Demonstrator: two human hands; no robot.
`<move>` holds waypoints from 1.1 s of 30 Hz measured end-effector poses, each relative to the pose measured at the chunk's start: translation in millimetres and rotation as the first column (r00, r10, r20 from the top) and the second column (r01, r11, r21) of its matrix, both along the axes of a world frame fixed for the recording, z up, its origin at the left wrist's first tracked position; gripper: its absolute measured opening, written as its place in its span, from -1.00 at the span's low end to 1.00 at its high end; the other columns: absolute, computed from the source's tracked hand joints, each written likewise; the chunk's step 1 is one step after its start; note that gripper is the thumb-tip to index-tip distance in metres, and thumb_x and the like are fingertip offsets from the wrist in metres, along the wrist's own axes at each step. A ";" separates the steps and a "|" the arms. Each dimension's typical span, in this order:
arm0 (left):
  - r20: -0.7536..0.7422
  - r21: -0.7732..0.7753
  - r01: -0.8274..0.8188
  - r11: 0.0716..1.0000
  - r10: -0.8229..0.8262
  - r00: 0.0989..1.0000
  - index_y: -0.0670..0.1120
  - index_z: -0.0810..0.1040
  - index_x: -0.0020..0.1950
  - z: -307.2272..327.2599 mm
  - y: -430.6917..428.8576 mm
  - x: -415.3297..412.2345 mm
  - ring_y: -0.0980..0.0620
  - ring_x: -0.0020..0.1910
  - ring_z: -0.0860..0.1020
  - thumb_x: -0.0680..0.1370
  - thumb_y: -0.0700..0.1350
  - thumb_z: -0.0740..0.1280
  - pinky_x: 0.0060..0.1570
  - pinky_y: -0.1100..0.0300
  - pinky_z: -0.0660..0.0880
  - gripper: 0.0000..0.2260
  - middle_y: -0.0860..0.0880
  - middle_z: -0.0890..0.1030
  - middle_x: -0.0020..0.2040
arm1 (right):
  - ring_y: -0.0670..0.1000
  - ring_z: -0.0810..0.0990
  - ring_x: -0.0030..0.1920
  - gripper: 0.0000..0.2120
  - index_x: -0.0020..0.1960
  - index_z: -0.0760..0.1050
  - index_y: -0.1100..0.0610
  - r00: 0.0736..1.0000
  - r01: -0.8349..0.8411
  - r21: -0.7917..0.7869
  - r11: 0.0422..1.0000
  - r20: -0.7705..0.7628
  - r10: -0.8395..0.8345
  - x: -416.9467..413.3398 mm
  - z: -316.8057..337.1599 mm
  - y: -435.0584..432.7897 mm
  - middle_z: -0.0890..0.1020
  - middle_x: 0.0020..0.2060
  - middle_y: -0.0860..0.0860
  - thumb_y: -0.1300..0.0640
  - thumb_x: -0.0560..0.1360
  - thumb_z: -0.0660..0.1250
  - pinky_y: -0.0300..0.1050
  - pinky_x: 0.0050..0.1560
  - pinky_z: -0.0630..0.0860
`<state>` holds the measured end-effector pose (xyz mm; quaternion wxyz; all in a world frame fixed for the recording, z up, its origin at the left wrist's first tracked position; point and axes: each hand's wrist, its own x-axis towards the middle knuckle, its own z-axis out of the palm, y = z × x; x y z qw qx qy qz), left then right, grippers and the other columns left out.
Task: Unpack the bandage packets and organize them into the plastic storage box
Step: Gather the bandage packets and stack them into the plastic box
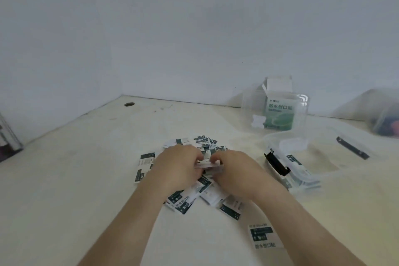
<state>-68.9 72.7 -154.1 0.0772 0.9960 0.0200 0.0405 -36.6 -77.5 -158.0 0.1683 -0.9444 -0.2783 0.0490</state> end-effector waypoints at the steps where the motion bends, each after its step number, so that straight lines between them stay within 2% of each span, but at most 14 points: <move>1: 0.033 0.019 0.007 1.000 -0.007 0.999 0.06 0.64 0.04 0.3 -1.5 1.3 0.02 -0.12 0.60 0.52 -0.02 0.28 -0.09 0.09 0.56 -0.82 0.05 0.68 -0.09 | 0.06 0.56 0.01 -0.78 0.08 0.55 0.02 1.000 0.023 0.040 0.999 0.018 -0.024 1.0 -4.9 -0.4 0.64 0.01 0.01 0.16 0.49 0.23 -0.09 -0.09 0.48; 4: 0.161 0.103 0.008 0.995 -0.024 0.987 -0.01 0.56 -0.19 -4.2 -4.2 0.9 0.05 -0.40 0.46 0.58 -0.01 0.19 -0.37 0.15 0.40 -0.78 0.04 0.49 -0.41 | 0.02 0.57 -0.02 -0.78 0.09 0.56 0.00 0.996 0.091 0.223 0.970 -0.014 -0.090 3.5 -11.7 -3.3 0.65 -0.01 -0.03 0.17 0.48 0.28 -0.06 -0.02 0.51; 6: 0.283 0.110 0.013 0.994 -0.044 0.958 0.00 0.51 -0.20 -7.4 -6.0 -0.2 0.08 -0.46 0.40 0.62 0.01 0.14 -0.43 0.17 0.29 -0.73 0.05 0.43 -0.45 | 0.00 0.55 0.09 -0.67 0.28 0.48 0.00 0.991 0.133 0.343 0.930 -0.014 -0.137 6.7 -11.7 -4.4 0.62 0.10 -0.04 0.16 0.52 0.32 -0.09 0.10 0.49; 9: 0.494 -0.251 0.055 0.967 0.079 0.866 -0.04 0.61 -0.16 -8.6 -11.0 -1.4 0.00 -0.36 0.57 0.61 -0.03 0.22 -0.30 0.10 0.51 -0.76 0.02 0.60 -0.39 | -0.05 0.56 0.11 -0.52 0.44 0.30 0.00 0.978 0.210 0.553 0.806 -0.111 -0.178 6.3 -8.4 -2.3 0.57 0.17 -0.05 0.08 0.56 0.33 -0.08 0.12 0.51; 11: 0.455 -0.633 0.068 0.771 0.300 0.838 0.04 0.68 -0.04 -5.8 -16.2 -0.9 0.24 -0.24 0.63 0.57 -0.08 0.35 -0.17 0.35 0.55 -0.89 0.19 0.65 -0.28 | -0.09 0.62 -0.01 -0.56 0.38 0.37 0.01 0.942 0.306 0.684 0.662 -0.319 -0.105 3.5 -5.9 0.3 0.62 0.08 -0.05 0.06 0.53 0.37 -0.10 0.01 0.59; 13: 0.332 -0.843 0.086 0.531 0.388 0.860 0.05 0.64 0.00 -4.8 -21.7 -0.8 0.38 -0.22 0.61 0.51 -0.12 0.44 -0.19 0.51 0.48 -0.89 0.28 0.62 -0.29 | -0.08 0.66 -0.16 -0.85 0.07 0.53 0.08 0.884 0.393 0.761 0.516 -0.467 0.014 -0.8 -3.6 1.3 0.68 -0.13 0.00 0.13 0.52 0.40 -0.09 -0.11 0.65; 16: 0.230 -0.946 0.106 0.306 0.405 0.885 0.05 0.63 -0.15 -5.9 -22.5 -1.4 0.21 -0.24 0.67 0.46 -0.19 0.49 -0.23 0.40 0.54 -0.86 0.09 0.71 -0.28 | 0.02 0.66 -0.26 -0.78 -0.28 0.46 0.12 0.872 0.430 0.810 0.398 -0.488 0.052 -3.8 -4.4 2.8 0.61 -0.33 0.05 0.22 0.51 0.41 -0.11 -0.29 0.64; 20: 0.166 -0.978 0.098 0.182 0.410 0.897 -0.04 0.68 -0.18 -1.7 -22.7 -3.3 0.07 -0.25 0.68 0.47 -0.17 0.47 -0.17 0.17 0.59 -0.96 0.00 0.72 -0.24 | 0.01 0.62 -0.36 -0.90 -0.16 0.53 0.19 0.862 0.477 0.828 0.295 -0.507 0.029 0.5 -6.0 2.3 0.57 -0.28 0.13 0.22 0.51 0.41 -0.12 -0.33 0.62; 21: 0.196 -0.970 0.111 0.214 0.431 0.881 0.01 0.67 -0.21 -1.2 -22.5 -3.4 0.10 -0.27 0.66 0.49 -0.14 0.45 -0.19 0.19 0.58 -0.91 0.04 0.71 -0.27 | -0.02 0.62 -0.38 -0.92 -0.08 0.54 0.21 0.855 0.493 0.824 0.277 -0.518 0.019 1.5 -5.5 1.4 0.57 -0.24 0.15 0.21 0.51 0.41 -0.11 -0.32 0.63; 23: 0.393 -0.845 0.126 0.520 0.443 0.806 0.11 0.63 -0.28 -3.7 -20.2 -4.6 0.11 -0.33 0.62 0.53 -0.10 0.41 -0.30 0.24 0.56 -0.80 0.07 0.68 -0.33 | -0.05 0.60 -0.42 -0.89 -0.06 0.52 0.22 0.859 0.497 0.820 0.284 -0.511 -0.027 3.9 -7.3 -0.5 0.57 -0.23 0.16 0.20 0.50 0.42 -0.06 -0.30 0.65; 25: 0.577 -0.529 0.124 0.839 0.250 0.777 0.07 0.64 -0.22 -7.7 -22.2 -7.3 0.09 -0.33 0.57 0.57 -0.06 0.33 -0.33 0.19 0.51 -0.81 0.04 0.63 -0.35 | -0.03 0.59 -0.44 -0.82 -0.22 0.47 0.24 0.874 0.479 0.827 0.296 -0.480 -0.075 3.3 -7.6 -0.6 0.55 -0.33 0.16 0.21 0.49 0.42 0.04 -0.26 0.67; 26: 0.598 -0.395 0.146 0.907 0.133 0.791 0.02 0.65 -0.17 -10.6 -26.3 -7.9 0.11 -0.31 0.55 0.59 -0.03 0.27 -0.31 0.17 0.50 -0.80 0.06 0.61 -0.31 | 0.00 0.59 -0.44 -0.79 -0.26 0.44 0.26 0.879 0.473 0.830 0.295 -0.468 -0.091 3.6 -9.1 -0.4 0.54 -0.38 0.16 0.23 0.48 0.41 0.09 -0.24 0.67; 29: 0.525 -0.259 0.215 0.942 -0.050 0.850 -0.04 0.62 0.03 -17.4 -37.7 -5.2 0.12 -0.19 0.53 0.57 0.05 0.15 -0.20 0.09 0.54 -0.71 0.08 0.57 -0.14 | 0.02 0.56 -0.42 -0.83 -0.26 0.40 0.26 0.878 0.472 0.843 0.258 -0.477 -0.048 4.2 -8.8 -2.6 0.53 -0.46 0.11 0.29 0.46 0.35 -0.08 -0.29 0.63; 33: 0.482 -0.350 0.228 0.909 -0.034 0.875 0.07 0.61 0.09 -17.9 -33.6 -3.7 0.14 -0.14 0.54 0.53 0.01 0.30 -0.11 0.10 0.55 -0.82 0.12 0.55 -0.11 | 0.04 0.66 -0.33 -0.76 -0.10 0.52 0.34 0.851 0.459 0.852 0.251 -0.503 0.151 0.1 -3.5 -6.4 0.68 -0.31 0.17 0.14 0.53 0.37 -0.04 -0.19 0.63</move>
